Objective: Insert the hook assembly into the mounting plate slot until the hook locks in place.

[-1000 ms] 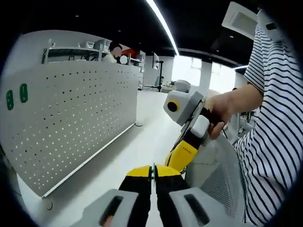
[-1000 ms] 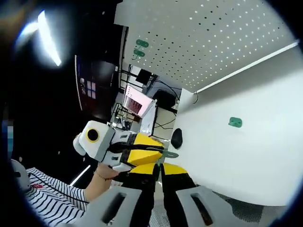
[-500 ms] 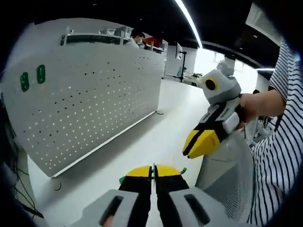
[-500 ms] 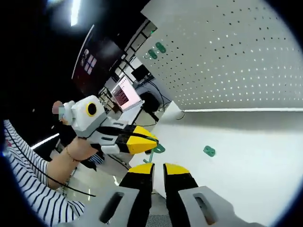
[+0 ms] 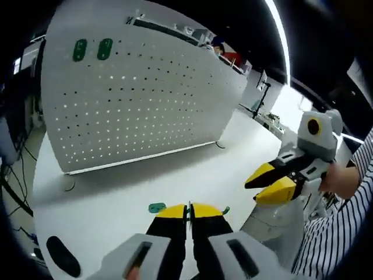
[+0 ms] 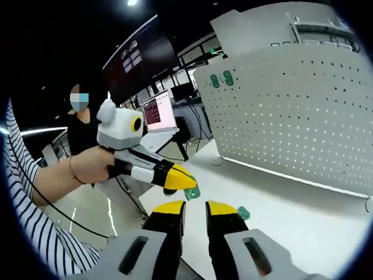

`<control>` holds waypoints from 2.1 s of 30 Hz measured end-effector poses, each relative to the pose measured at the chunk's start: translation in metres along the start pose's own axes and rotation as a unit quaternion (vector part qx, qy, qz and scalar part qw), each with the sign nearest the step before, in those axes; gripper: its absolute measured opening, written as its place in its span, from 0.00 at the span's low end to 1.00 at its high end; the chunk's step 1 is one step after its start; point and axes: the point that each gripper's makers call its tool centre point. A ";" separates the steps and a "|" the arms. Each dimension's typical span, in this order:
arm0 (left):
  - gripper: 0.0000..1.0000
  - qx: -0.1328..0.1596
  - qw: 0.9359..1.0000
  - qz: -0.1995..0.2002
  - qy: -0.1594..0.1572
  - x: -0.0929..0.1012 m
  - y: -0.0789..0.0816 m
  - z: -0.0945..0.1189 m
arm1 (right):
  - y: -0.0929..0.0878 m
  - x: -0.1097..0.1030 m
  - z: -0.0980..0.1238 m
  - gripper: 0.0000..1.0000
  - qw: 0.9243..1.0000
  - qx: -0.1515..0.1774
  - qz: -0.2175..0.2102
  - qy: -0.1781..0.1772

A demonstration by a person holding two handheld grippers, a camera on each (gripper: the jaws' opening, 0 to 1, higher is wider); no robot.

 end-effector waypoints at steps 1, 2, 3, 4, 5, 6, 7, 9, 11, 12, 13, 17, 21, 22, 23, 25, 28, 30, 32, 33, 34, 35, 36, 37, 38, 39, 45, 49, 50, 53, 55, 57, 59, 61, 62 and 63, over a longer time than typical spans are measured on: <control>0.01 -0.001 1.000 -0.002 -0.003 0.003 0.000 0.000 | 0.000 -0.001 -0.001 0.11 1.000 -0.001 0.008 -0.001; 0.01 -0.002 1.000 -0.003 -0.005 0.006 0.000 -0.001 | -0.001 -0.002 -0.003 0.11 1.000 -0.002 0.012 -0.003; 0.01 -0.004 1.000 -0.003 -0.006 0.010 0.000 -0.001 | -0.001 -0.003 -0.005 0.11 1.000 -0.005 0.012 -0.001; 0.01 -0.004 1.000 -0.001 -0.009 0.012 0.000 -0.001 | -0.001 -0.005 -0.006 0.11 1.000 -0.006 0.012 0.002; 0.01 -0.003 1.000 0.008 -0.018 0.017 0.000 -0.002 | -0.002 -0.006 -0.008 0.11 1.000 -0.010 0.014 0.003; 0.01 -0.003 0.999 0.020 -0.028 0.021 0.000 -0.002 | -0.002 -0.007 -0.009 0.11 1.000 -0.010 0.018 0.002; 0.01 0.001 0.999 0.036 -0.036 0.025 0.001 -0.003 | -0.001 -0.007 -0.009 0.11 1.000 -0.009 0.026 0.000; 0.01 0.003 0.998 0.045 -0.044 0.029 0.001 -0.002 | -0.001 -0.008 -0.011 0.11 0.999 -0.011 0.039 -0.004; 0.01 0.004 0.997 0.053 -0.047 0.030 0.001 -0.002 | -0.001 -0.009 -0.011 0.11 0.999 -0.014 0.050 -0.006; 0.01 0.004 0.997 0.057 -0.048 0.031 0.001 -0.001 | -0.001 -0.009 -0.011 0.11 0.998 -0.014 0.053 -0.007; 0.01 0.003 0.997 0.061 -0.051 0.032 0.000 -0.001 | -0.001 -0.010 -0.011 0.11 0.998 -0.014 0.059 -0.007; 0.01 0.008 0.994 0.086 -0.065 0.036 0.000 0.000 | 0.000 -0.011 -0.012 0.11 0.997 -0.015 0.073 -0.009; 0.01 0.011 0.993 0.096 -0.070 0.039 0.000 0.001 | -0.002 -0.012 -0.012 0.10 0.996 -0.019 0.086 -0.012; 0.01 0.011 0.992 0.098 -0.072 0.040 0.000 0.001 | -0.003 -0.012 -0.012 0.09 0.996 -0.021 0.087 -0.012; 0.01 0.012 0.992 0.102 -0.075 0.041 0.001 0.001 | -0.003 -0.012 -0.012 0.09 0.996 -0.021 0.088 -0.011; 0.01 0.011 0.992 0.101 -0.078 0.043 0.000 0.001 | -0.002 -0.013 -0.011 0.09 0.996 -0.020 0.090 -0.012; 0.01 0.013 0.992 0.101 -0.080 0.044 0.001 0.002 | -0.002 -0.013 -0.010 0.07 0.995 -0.021 0.095 -0.014; 0.01 0.013 0.991 0.103 -0.082 0.044 0.001 0.002 | -0.002 -0.013 -0.010 0.05 0.995 -0.023 0.100 -0.015; 0.01 0.012 0.991 0.106 -0.084 0.045 0.001 0.001 | -0.003 -0.013 -0.010 0.04 0.994 -0.027 0.104 -0.016; 0.01 0.012 0.991 0.107 -0.085 0.045 0.001 0.001 | -0.003 -0.013 -0.011 0.04 0.994 -0.027 0.106 -0.018; 0.01 0.012 0.990 0.108 -0.086 0.045 0.001 0.001 | -0.003 -0.012 -0.011 0.03 0.994 -0.028 0.107 -0.019; 0.01 0.011 0.990 0.109 -0.086 0.045 0.000 0.001 | -0.003 -0.012 -0.011 0.02 0.993 -0.029 0.109 -0.021; 0.01 0.011 0.990 0.109 -0.087 0.045 0.000 0.001 | -0.003 -0.011 -0.011 0.01 0.993 -0.030 0.110 -0.022; 0.01 0.011 0.990 0.110 -0.086 0.045 0.000 0.002 | -0.003 -0.011 -0.011 0.01 0.993 -0.029 0.108 -0.022; 0.01 0.013 0.990 0.112 -0.087 0.044 0.000 0.002 | -0.003 -0.011 -0.011 0.01 0.994 -0.030 0.106 -0.022; 0.01 0.012 0.990 0.115 -0.087 0.044 -0.001 0.002 | -0.002 -0.011 -0.011 0.01 0.994 -0.030 0.105 -0.022; 0.01 0.017 0.989 0.115 -0.087 0.043 -0.001 0.003 | -0.002 -0.012 -0.012 0.00 0.994 -0.029 0.103 -0.023; 0.02 0.040 0.992 0.087 -0.088 0.045 0.004 0.007 | 0.003 -0.013 -0.010 0.00 0.994 -0.020 0.106 -0.026; 0.02 0.043 0.991 0.091 -0.090 0.044 0.005 0.007 | 0.004 -0.013 -0.010 0.00 0.994 -0.019 0.108 -0.026; 0.03 0.045 0.991 0.086 -0.091 0.044 0.006 0.007 | 0.004 -0.013 -0.010 0.00 0.993 -0.021 0.110 -0.025; 0.03 0.050 0.992 0.073 -0.093 0.045 0.007 0.009 | 0.006 -0.013 -0.010 0.00 0.994 -0.017 0.106 -0.023; 0.03 0.076 0.992 0.053 -0.083 0.044 0.014 0.012 | 0.010 -0.013 -0.009 0.00 0.994 -0.008 0.104 -0.025; 0.03 0.081 0.992 0.053 -0.083 0.044 0.015 0.013 | 0.013 -0.013 -0.009 0.00 0.994 -0.007 0.106 -0.024; 0.04 0.091 0.991 0.052 -0.084 0.043 0.018 0.016 | 0.017 -0.013 -0.008 0.00 0.995 -0.003 0.102 -0.019; 0.04 0.094 0.991 0.050 -0.085 0.043 0.019 0.017 | 0.018 -0.013 -0.008 0.00 0.995 -0.001 0.099 -0.016; 0.04 0.096 0.991 0.049 -0.086 0.043 0.020 0.018 | 0.019 -0.013 -0.008 0.00 0.995 -0.001 0.095 -0.013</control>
Point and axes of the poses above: the point that each gripper's makers call its tool centre point, and the gripper's own axes: z roughly backward along the fingers, x roughly to its right, y roughly out of its top, and after that the axes turned 5 degrees about -x, right-handed
